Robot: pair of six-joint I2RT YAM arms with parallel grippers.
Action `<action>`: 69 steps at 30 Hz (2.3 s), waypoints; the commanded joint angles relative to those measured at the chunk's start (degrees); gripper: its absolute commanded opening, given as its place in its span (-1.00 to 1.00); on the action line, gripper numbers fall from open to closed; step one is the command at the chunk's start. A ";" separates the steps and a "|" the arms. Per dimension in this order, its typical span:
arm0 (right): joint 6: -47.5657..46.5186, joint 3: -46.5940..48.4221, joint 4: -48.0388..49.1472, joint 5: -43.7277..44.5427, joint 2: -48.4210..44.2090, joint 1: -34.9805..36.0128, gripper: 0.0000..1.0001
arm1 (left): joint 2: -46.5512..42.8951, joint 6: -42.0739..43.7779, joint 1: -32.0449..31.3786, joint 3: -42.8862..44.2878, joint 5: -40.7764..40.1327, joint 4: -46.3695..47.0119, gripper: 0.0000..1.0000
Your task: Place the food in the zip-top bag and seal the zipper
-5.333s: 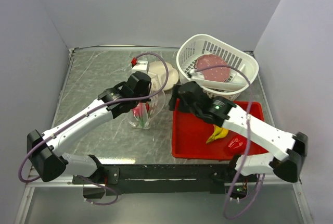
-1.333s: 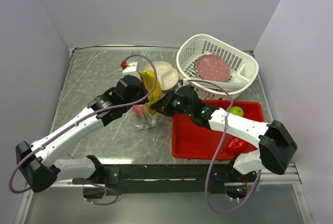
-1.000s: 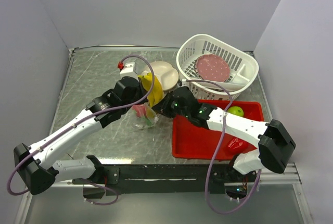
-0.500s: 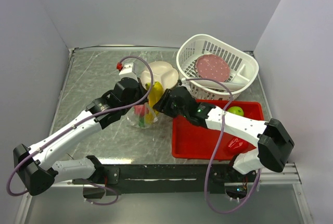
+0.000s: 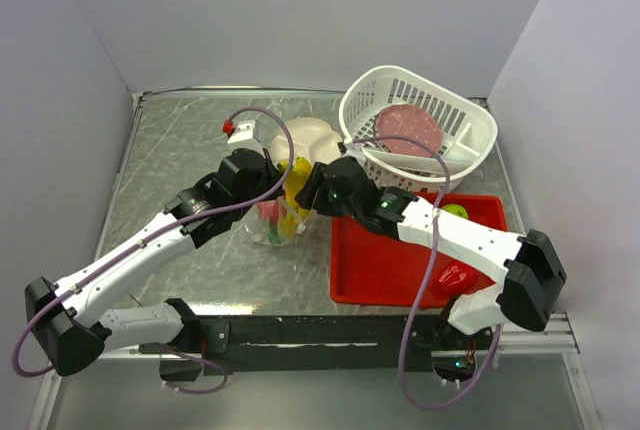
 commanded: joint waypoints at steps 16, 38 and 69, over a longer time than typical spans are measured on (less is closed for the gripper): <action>-6.28 -1.16 -2.56 6.55 -2.38 -5.14 -0.31 | -1.42 -1.00 0.92 0.93 -1.73 3.16 -0.98; -1.54 -4.76 1.84 6.46 -4.49 -5.15 -0.30 | -3.09 -1.35 0.92 0.14 -2.26 1.57 -0.98; -8.20 10.61 -4.21 10.91 -0.26 4.85 -1.00 | -2.22 2.33 2.75 0.85 -13.58 -6.41 -0.97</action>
